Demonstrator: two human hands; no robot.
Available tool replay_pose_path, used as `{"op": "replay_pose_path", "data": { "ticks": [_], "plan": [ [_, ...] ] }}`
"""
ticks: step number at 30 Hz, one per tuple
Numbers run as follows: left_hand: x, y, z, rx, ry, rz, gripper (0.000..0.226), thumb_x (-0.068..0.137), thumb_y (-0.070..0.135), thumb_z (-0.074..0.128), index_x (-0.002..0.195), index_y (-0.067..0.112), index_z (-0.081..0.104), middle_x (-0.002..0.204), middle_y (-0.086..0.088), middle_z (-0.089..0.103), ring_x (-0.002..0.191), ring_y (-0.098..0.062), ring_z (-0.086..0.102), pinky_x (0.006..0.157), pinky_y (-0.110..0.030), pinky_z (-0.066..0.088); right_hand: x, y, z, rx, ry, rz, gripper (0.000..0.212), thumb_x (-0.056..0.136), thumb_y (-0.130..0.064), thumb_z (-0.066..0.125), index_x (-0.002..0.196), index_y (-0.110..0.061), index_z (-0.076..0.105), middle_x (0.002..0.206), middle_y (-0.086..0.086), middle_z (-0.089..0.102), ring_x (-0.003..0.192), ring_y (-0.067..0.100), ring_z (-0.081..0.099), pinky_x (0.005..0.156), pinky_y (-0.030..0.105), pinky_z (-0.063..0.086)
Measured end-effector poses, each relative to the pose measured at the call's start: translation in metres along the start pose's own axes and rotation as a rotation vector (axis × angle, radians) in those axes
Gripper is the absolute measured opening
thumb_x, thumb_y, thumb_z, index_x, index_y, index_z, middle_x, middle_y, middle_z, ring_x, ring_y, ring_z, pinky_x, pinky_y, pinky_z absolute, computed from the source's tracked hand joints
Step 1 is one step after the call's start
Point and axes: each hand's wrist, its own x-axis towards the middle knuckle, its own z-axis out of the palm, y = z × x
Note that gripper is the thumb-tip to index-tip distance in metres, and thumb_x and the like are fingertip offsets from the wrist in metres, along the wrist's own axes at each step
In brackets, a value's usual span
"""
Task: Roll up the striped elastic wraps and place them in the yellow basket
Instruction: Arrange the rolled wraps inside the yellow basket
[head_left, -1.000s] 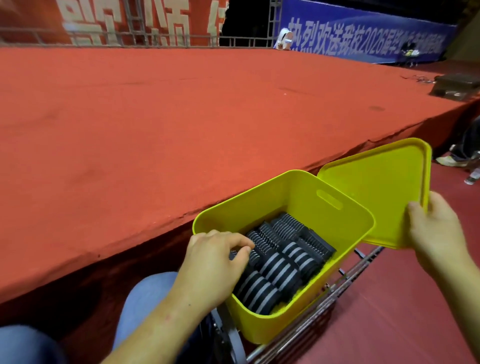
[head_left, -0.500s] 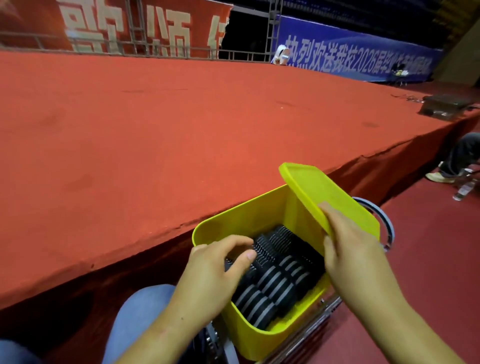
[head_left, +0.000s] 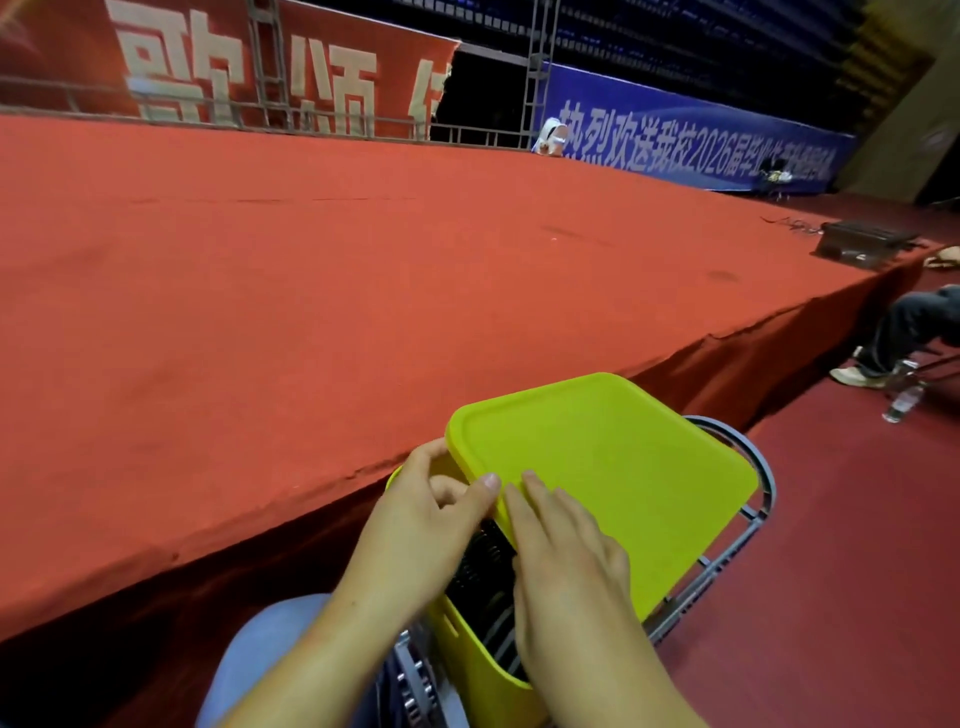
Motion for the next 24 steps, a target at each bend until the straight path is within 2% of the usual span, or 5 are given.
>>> {"op": "replay_pose_path", "data": {
  "ticks": [3, 6, 9, 14, 24],
  "plan": [
    [-0.003, -0.001, -0.002, 0.002, 0.000, 0.018, 0.051, 0.094, 0.039, 0.071, 0.138, 0.033, 0.047, 0.081, 0.004, 0.073, 0.070, -0.001, 0.062, 0.069, -0.017, 0.043, -0.002, 0.005, -0.009, 0.118, -0.029, -0.097, 0.072, 0.082, -0.046, 0.069, 0.150, -0.032, 0.050, 0.156, -0.006, 0.049, 0.143, 0.021, 0.049, 0.100, 0.051, 0.051],
    [-0.006, -0.002, -0.007, -0.045, 0.009, 0.030, 0.050, 0.095, 0.037, 0.072, 0.138, 0.034, 0.046, 0.083, -0.003, 0.072, 0.073, -0.008, 0.064, 0.072, -0.016, 0.045, 0.011, 0.034, -0.029, 0.375, -0.069, 0.027, 0.067, 0.086, -0.075, 0.038, 0.141, -0.042, 0.057, 0.161, -0.012, 0.037, 0.152, 0.011, 0.028, 0.123, 0.047, 0.029],
    [-0.007, -0.007, -0.012, -0.077, 0.004, 0.034, 0.053, 0.095, 0.039, 0.071, 0.140, 0.036, 0.044, 0.083, -0.003, 0.071, 0.073, -0.008, 0.062, 0.082, -0.025, 0.046, 0.038, 0.089, -0.031, 0.378, 0.152, 0.238, 0.047, 0.095, -0.058, 0.058, 0.130, -0.029, 0.068, 0.158, 0.009, 0.047, 0.148, 0.028, 0.040, 0.120, 0.053, 0.033],
    [-0.008, -0.011, -0.015, -0.103, 0.016, 0.052, 0.050, 0.094, 0.038, 0.073, 0.136, 0.040, 0.046, 0.083, -0.005, 0.070, 0.074, -0.009, 0.061, 0.086, -0.036, 0.049, 0.073, 0.167, -0.015, 0.273, 0.092, 0.591, 0.085, 0.084, -0.077, 0.043, 0.143, -0.017, 0.053, 0.148, 0.024, 0.047, 0.142, 0.044, 0.040, 0.114, 0.061, 0.036],
    [-0.013, -0.020, -0.022, -0.132, 0.064, 0.023, 0.045, 0.094, 0.029, 0.073, 0.132, 0.035, 0.049, 0.082, -0.015, 0.066, 0.067, -0.014, 0.056, 0.072, -0.030, 0.044, 0.095, 0.174, -0.008, 0.295, -0.003, 0.611, 0.072, 0.096, -0.060, 0.058, 0.147, -0.009, 0.049, 0.131, 0.028, 0.061, 0.130, 0.045, 0.050, 0.111, 0.053, 0.039]
  ]
}}
